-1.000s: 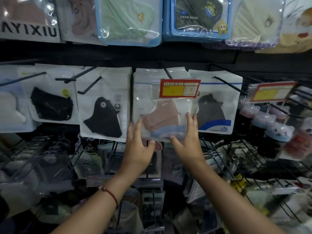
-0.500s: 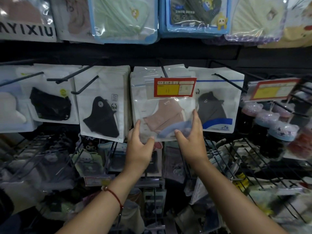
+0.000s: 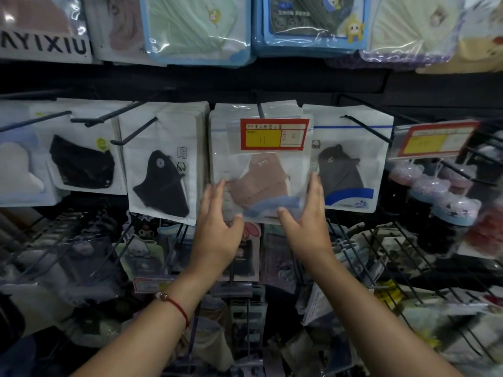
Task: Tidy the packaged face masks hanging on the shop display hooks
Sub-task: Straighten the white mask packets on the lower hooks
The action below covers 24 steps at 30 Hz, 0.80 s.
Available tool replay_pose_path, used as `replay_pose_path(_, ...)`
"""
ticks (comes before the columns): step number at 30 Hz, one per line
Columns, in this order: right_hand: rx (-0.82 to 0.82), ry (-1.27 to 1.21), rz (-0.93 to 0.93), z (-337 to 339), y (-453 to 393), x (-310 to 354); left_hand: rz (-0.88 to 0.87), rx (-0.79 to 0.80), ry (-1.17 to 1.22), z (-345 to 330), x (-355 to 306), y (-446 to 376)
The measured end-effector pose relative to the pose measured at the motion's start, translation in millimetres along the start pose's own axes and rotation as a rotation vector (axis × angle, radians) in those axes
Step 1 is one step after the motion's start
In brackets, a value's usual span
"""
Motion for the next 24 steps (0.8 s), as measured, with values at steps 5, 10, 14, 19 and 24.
replay_pose_path(5,-0.002,0.016,0.006,5,-1,2,0.028,-0.048,0.072,3,-4,-12)
replay_pose_path(10,0.034,0.025,0.056,4,-4,9,0.091,-0.057,0.191,4,-6,-27)
replay_pose_path(14,0.064,0.047,0.062,1,-7,10,0.135,-0.104,0.222,7,-3,-33)
replay_pose_path(19,0.092,0.044,0.062,1,-10,13,0.146,-0.137,0.202,6,-10,-33)
replay_pose_path(24,0.111,0.017,0.017,2,-12,15,0.148,-0.185,0.177,8,-11,-29)
Point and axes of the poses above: each hand's wrist, its own y-axis away from the middle knuckle, its own z-axis out of the back of the hand, x = y × z, the point moved 7 cm from there along -y, towards the middle knuckle, and after that the axes turned 6 degrees about -x, right-handed, at the moved point
